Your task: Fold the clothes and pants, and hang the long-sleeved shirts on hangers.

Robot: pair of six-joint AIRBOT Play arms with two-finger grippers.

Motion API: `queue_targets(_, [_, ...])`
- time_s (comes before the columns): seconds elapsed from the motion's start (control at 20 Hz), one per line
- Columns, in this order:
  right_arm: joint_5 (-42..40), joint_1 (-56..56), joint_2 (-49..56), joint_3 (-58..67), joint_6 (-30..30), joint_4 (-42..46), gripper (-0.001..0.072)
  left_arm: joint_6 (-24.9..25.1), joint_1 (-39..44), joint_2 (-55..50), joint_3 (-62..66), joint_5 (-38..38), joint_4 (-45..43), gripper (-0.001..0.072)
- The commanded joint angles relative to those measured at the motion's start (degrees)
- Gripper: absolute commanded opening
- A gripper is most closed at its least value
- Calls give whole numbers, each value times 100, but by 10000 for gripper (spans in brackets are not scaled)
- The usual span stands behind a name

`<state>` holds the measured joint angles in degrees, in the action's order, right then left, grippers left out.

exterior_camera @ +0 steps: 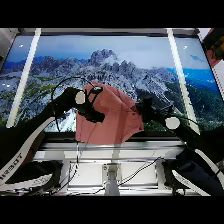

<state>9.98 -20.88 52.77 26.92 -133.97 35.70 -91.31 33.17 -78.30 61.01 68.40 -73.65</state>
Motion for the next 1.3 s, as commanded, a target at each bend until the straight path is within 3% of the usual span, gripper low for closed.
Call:
queue_targets(0.0, [-549,341,-385,142,-11,-138,22,0,2,-2,-2,116,-184,12])
queue_targets(0.15, [-542,874,-490,142,-59,-151,23,0,2,17,-2,168,-413,12])
queue_targets(0.3, [-721,1353,-470,138,-542,-140,23,0,2,26,-2,164,-435,12])
queue_targets(0.4, [-1016,1668,-415,136,-278,238,26,0,2,26,-2,109,-431,13])
queue_targets(0.45, [-1067,1856,-413,136,42,529,71,2,2,26,-2,72,-413,13])
queue_targets(0.55, [-1067,2291,-415,142,745,876,307,2,4,26,-2,26,-387,13])
queue_targets(0.6, [-1067,2507,-415,142,1113,994,343,0,4,26,-2,2,-385,13])
queue_targets(0.7, [-970,2977,-422,144,1923,1130,343,0,4,26,-2,-11,-387,13])
queue_targets(0.8, [11,3536,-420,284,2752,1255,343,2,4,26,-2,-13,-343,13])
queue_targets(0.95, [2533,4334,-365,741,4610,2081,342,4,7,26,-2,-164,-184,13])
queue_targets(1.15, [4876,4981,42,1016,4822,2979,353,7,7,20,-2,-476,81,13])
queue_targets(1.25, [5451,5012,428,1016,4972,2940,456,11,7,20,-2,-481,107,13])
